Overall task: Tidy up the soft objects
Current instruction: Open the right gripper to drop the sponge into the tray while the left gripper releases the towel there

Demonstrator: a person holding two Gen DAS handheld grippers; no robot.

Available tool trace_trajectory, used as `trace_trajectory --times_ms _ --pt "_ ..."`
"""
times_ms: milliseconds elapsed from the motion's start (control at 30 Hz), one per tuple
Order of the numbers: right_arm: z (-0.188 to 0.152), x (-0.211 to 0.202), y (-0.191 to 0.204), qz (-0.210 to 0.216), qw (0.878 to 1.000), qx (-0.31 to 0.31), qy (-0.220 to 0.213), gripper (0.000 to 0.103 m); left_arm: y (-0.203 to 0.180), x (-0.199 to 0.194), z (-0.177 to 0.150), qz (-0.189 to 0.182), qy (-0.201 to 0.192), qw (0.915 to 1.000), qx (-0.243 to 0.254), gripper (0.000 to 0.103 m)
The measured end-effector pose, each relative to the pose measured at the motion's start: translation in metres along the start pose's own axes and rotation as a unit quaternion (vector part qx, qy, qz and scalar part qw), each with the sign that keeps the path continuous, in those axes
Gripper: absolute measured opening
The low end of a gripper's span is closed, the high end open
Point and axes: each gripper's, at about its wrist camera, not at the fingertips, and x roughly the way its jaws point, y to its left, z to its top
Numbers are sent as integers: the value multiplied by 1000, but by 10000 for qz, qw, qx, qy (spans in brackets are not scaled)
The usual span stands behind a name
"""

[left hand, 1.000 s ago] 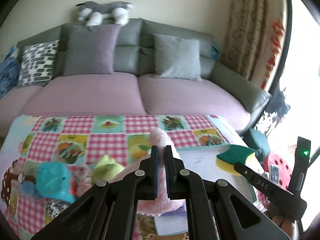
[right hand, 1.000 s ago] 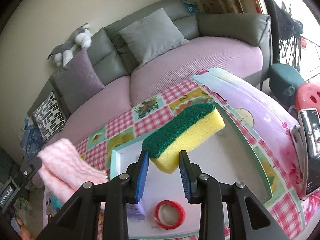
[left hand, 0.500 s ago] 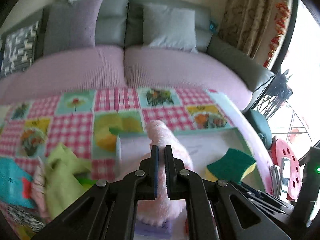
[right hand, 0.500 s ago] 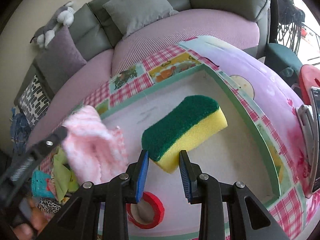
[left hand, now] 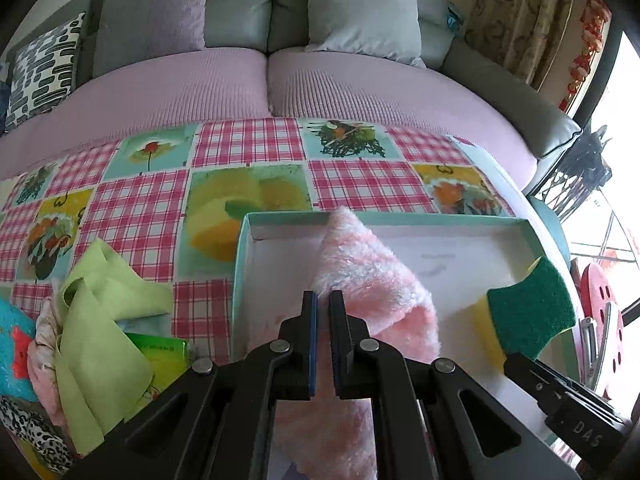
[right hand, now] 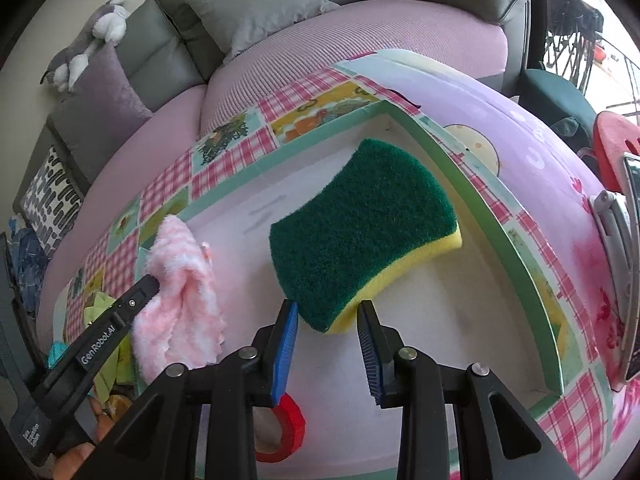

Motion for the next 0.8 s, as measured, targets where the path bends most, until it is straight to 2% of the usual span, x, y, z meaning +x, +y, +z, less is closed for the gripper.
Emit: trace_trajectory --times_ms 200,300,367,433,500,667,800 --pt "1 -5 2 -182 9998 -62 -25 35 -3 -13 5 171 -35 9998 66 6" --pt "2 -12 4 -230 9997 -99 -79 44 0 -23 9 197 30 9998 35 8" --pt "2 -20 7 -285 9994 -167 -138 45 3 -31 11 190 55 9998 -11 11" --pt "2 -29 11 -319 9989 -257 -242 45 7 -38 13 266 49 9996 -29 18" --pt "3 -37 15 -336 9983 -330 -337 46 12 -43 14 436 92 9990 -38 34" --pt "2 -39 20 -520 9972 -436 -299 53 31 -46 14 593 272 9975 -268 43" --pt "-1 -28 25 -718 9957 -577 -97 65 44 -42 12 774 397 9951 -478 67"
